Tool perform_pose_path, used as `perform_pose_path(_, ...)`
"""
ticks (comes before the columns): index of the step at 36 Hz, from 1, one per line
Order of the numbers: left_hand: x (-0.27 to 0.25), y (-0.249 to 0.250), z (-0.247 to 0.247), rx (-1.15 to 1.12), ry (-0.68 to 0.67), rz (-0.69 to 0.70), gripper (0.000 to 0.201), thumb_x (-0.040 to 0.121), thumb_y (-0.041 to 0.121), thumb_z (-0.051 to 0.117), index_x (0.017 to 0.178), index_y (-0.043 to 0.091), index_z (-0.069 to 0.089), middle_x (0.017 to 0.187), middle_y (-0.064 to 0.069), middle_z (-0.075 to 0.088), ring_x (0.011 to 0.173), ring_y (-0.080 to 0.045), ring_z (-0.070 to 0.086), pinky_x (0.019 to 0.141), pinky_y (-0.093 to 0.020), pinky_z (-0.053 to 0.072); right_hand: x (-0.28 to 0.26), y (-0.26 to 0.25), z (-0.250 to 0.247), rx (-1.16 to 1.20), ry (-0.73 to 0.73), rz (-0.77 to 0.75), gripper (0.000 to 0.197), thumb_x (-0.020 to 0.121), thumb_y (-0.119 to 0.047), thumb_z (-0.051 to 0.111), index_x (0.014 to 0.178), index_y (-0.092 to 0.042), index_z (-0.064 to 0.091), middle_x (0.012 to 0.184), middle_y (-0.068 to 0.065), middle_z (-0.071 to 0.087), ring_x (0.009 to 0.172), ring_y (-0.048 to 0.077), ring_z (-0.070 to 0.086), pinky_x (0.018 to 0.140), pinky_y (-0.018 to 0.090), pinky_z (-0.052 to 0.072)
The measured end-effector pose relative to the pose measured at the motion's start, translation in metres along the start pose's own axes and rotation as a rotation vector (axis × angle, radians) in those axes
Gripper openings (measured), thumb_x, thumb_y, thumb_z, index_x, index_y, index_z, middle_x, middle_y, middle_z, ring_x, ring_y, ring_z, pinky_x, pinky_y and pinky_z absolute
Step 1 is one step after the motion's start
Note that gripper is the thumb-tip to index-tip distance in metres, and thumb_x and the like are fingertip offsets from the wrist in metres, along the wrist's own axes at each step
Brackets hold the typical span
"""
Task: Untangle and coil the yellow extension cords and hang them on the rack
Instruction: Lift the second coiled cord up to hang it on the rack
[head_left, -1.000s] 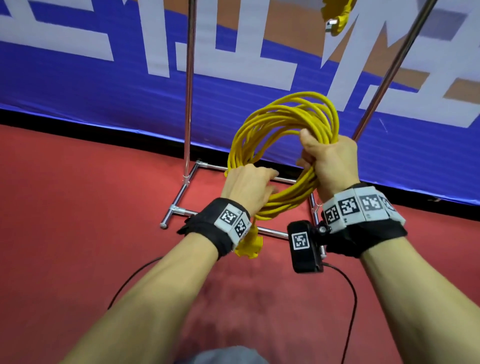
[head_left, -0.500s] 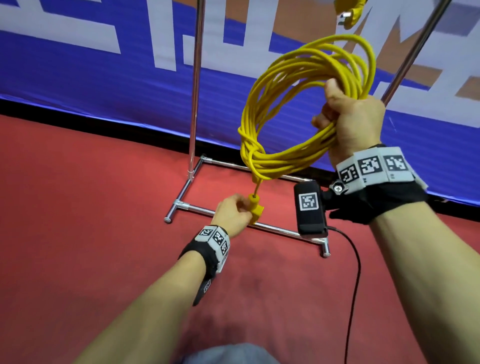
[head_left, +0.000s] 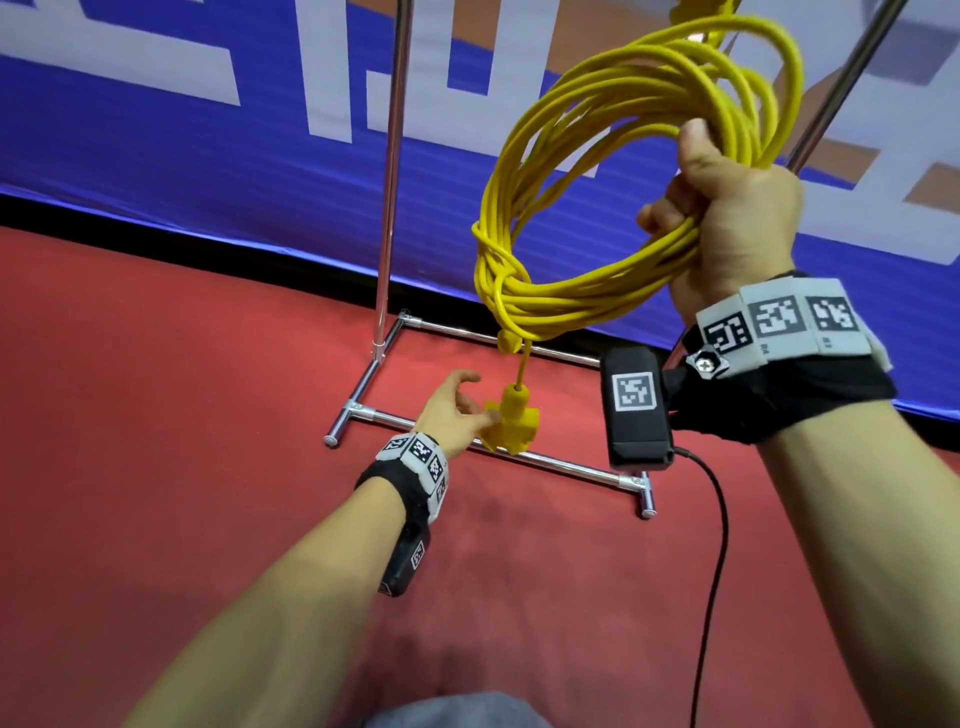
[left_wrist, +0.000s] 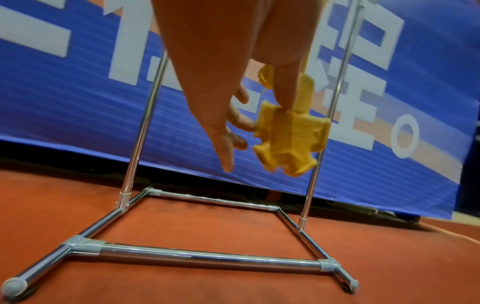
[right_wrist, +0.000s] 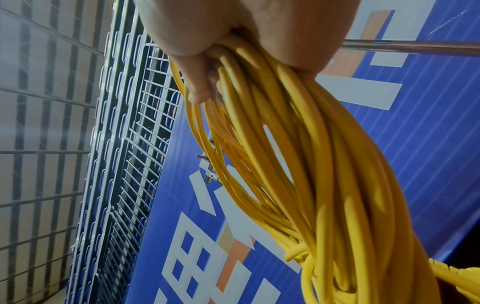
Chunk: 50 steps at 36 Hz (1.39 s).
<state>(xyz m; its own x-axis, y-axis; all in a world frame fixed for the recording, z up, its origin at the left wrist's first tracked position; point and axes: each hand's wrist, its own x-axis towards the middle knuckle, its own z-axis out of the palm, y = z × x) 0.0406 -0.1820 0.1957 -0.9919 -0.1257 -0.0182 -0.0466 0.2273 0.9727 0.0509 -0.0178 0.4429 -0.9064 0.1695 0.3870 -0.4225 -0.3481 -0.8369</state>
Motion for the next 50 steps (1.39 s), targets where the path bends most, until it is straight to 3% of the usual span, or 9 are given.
perform_pose_path(6, -0.012, 0.0, 0.009, 0.031, -0.297, -0.081, 0.083, 0.061, 0.019, 0.086, 0.133, 0.038, 0.048, 0.133, 0.002, 0.045, 0.099, -0.026, 0.065, 0.088, -0.043, 0.056, -0.005, 0.005, -0.002, -0.012, 0.003, -0.003, 0.026, 0.083, -0.01, 0.068, 0.06, -0.013, 0.058, 0.044, -0.002, 0.033, 0.042, 0.016, 0.03, 0.051, 0.03, 0.039)
perform_pose_path(12, -0.018, 0.005, 0.014, 0.11, -0.18, -0.023, 0.053, 0.069, 0.026, 0.079, 0.118, 0.012, 0.063, 0.105, -0.006, 0.069, 0.094, -0.023, 0.066, 0.081, -0.029, 0.053, -0.008, 0.004, -0.006, -0.069, -0.004, -0.038, 0.023, 0.082, -0.01, 0.068, 0.061, -0.012, 0.059, 0.046, -0.002, 0.035, 0.043, 0.015, 0.033, 0.051, 0.028, 0.041)
perform_pose_path(18, -0.022, 0.028, -0.005, -0.089, -0.227, -0.085, 0.021, 0.073, 0.019, 0.079, 0.085, 0.008, 0.066, 0.054, -0.003, 0.054, 0.041, -0.015, 0.045, 0.036, -0.021, 0.036, -0.01, 0.013, -0.018, -0.39, -0.032, -0.128, 0.026, 0.071, -0.023, 0.072, 0.054, -0.016, 0.054, 0.038, -0.007, 0.043, 0.037, 0.016, 0.046, 0.047, 0.031, 0.038)
perform_pose_path(26, -0.029, 0.072, -0.025, -0.574, -0.291, -0.302, 0.03, 0.092, 0.014, 0.052, 0.064, 0.008, 0.059, 0.056, -0.012, 0.057, 0.038, -0.017, 0.051, 0.03, -0.015, 0.032, -0.023, 0.05, -0.044, -0.533, -0.047, -0.047, 0.031, 0.073, -0.025, 0.074, 0.056, -0.014, 0.051, 0.043, -0.001, 0.042, 0.048, 0.02, 0.043, 0.051, 0.037, 0.037)
perform_pose_path(34, -0.026, 0.087, -0.013, -0.931, -0.199, -0.341, 0.019, 0.096, 0.013, 0.047, 0.104, 0.001, 0.059, 0.092, -0.018, 0.057, 0.055, -0.026, 0.057, 0.038, -0.021, 0.045, -0.04, 0.069, -0.056, -0.443, -0.152, 0.098, 0.034, 0.069, -0.02, 0.074, 0.046, -0.019, 0.049, 0.041, -0.007, 0.04, 0.041, 0.014, 0.037, 0.049, 0.03, 0.032)
perform_pose_path(38, -0.024, 0.108, 0.013, -0.604, -0.175, -0.338, 0.022, 0.101, 0.019, 0.044, 0.097, 0.0, 0.054, 0.077, -0.024, 0.062, 0.057, -0.029, 0.061, 0.048, -0.029, 0.054, -0.045, 0.077, -0.052, -0.311, -0.183, 0.178, 0.049, 0.082, -0.002, 0.069, 0.038, -0.019, 0.053, 0.039, -0.012, 0.04, 0.035, 0.006, 0.037, 0.049, 0.03, 0.033)
perform_pose_path(42, -0.018, 0.115, 0.026, -0.057, -0.302, -0.233, 0.022, 0.099, 0.012, 0.044, 0.084, 0.0, 0.054, 0.067, -0.012, 0.06, 0.04, -0.014, 0.05, 0.043, -0.021, 0.035, -0.044, 0.075, -0.051, -0.197, -0.118, 0.217, 0.04, 0.084, 0.001, 0.066, 0.054, -0.018, 0.047, 0.043, -0.008, 0.035, 0.038, 0.008, 0.033, 0.048, 0.028, 0.036)
perform_pose_path(46, -0.017, 0.122, 0.018, -0.217, -0.284, -0.153, 0.015, 0.1, 0.011, 0.046, 0.104, 0.0, 0.055, 0.071, -0.014, 0.058, 0.038, -0.012, 0.053, 0.038, -0.017, 0.042, -0.04, 0.068, -0.058, -0.151, -0.075, 0.218, 0.033, 0.086, 0.0, 0.065, 0.064, -0.014, 0.045, 0.045, -0.009, 0.033, 0.04, 0.007, 0.032, 0.046, 0.024, 0.039)
perform_pose_path(50, -0.018, 0.118, -0.007, -0.314, -0.247, -0.032, 0.023, 0.098, 0.017, 0.051, 0.088, 0.002, 0.064, 0.064, -0.01, 0.063, 0.044, -0.013, 0.058, 0.038, -0.017, 0.04, -0.033, 0.06, -0.065, -0.096, -0.059, 0.179, 0.026, 0.085, -0.003, 0.065, 0.068, -0.013, 0.048, 0.046, -0.007, 0.031, 0.039, 0.009, 0.029, 0.05, 0.029, 0.041)
